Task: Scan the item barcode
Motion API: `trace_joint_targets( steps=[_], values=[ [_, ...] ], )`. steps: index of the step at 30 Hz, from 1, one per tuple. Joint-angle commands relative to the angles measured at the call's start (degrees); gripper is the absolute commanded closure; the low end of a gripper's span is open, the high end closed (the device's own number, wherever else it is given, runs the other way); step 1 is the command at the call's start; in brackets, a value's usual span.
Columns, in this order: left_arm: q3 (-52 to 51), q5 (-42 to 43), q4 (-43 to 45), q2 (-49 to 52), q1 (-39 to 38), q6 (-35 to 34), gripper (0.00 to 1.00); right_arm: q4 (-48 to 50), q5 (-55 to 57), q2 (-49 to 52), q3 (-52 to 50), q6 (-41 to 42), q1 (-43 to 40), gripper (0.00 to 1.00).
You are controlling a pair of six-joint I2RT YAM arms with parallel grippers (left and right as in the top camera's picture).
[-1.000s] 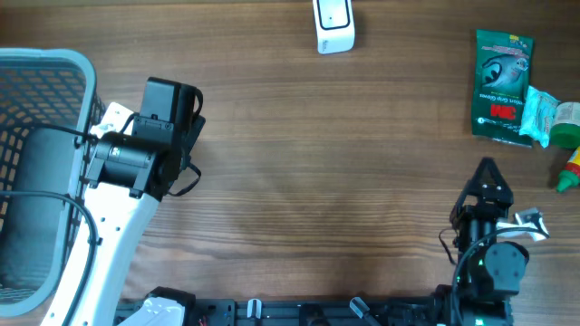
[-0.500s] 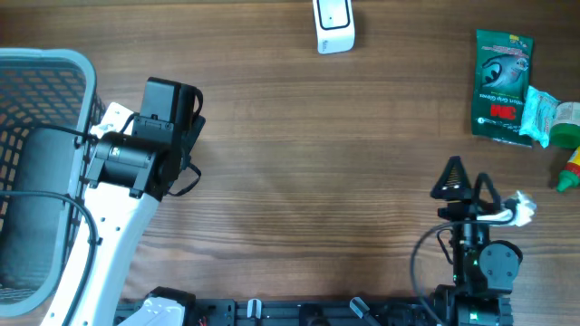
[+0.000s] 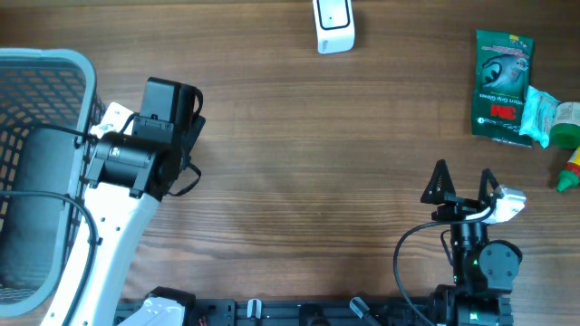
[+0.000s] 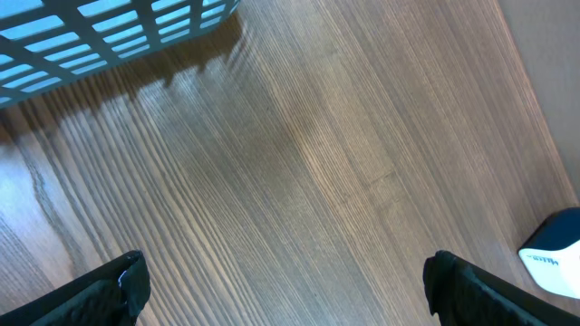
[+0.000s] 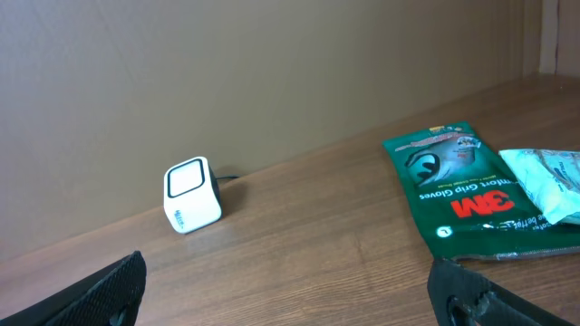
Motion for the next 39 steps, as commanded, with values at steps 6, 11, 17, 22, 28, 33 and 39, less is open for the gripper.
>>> trace_joint_targets(
  steps=[6, 11, 17, 22, 28, 33, 39],
  values=[
    [-0.07, -1.53, -0.04, -0.72, 0.24, 0.46, 0.00, 0.09, -0.92, -0.57, -0.15, -1.07, 0.04, 0.00],
    [-0.07, -1.60, -0.11, -0.72, 0.24, 0.48, 0.00, 0.09, -0.92, -0.57, -0.15, -1.07, 0.04, 0.00],
    [-0.28, 1.40, 3.80, -3.48, -1.73, 0.70, 0.00, 0.09, -0.92, -0.57, -0.15, -1.05, 0.04, 0.00],
    [-7.13, 1.46, 20.26, -13.31, -4.59, 15.96, 0.00, 0.09, -0.92, -0.57, -0.15, -1.07, 0.04, 0.00],
    [-26.12, 7.23, 33.09, -30.84, -0.39, 20.92, 0.00, 0.09, -0.92, -0.57, -0.15, -1.07, 0.04, 0.00],
    [-42.45, 16.79, 46.16, -46.25, 5.11, 29.51, 0.00, 0.09, -0.92, -0.57, -0.15, -1.09, 0.04, 0.00],
    [-57.99, 24.46, 57.48, -62.64, 9.31, 36.46, 0.00, 0.09, -0.92, -0.57, -0.15, -1.07, 0.04, 0.00]
  ],
)
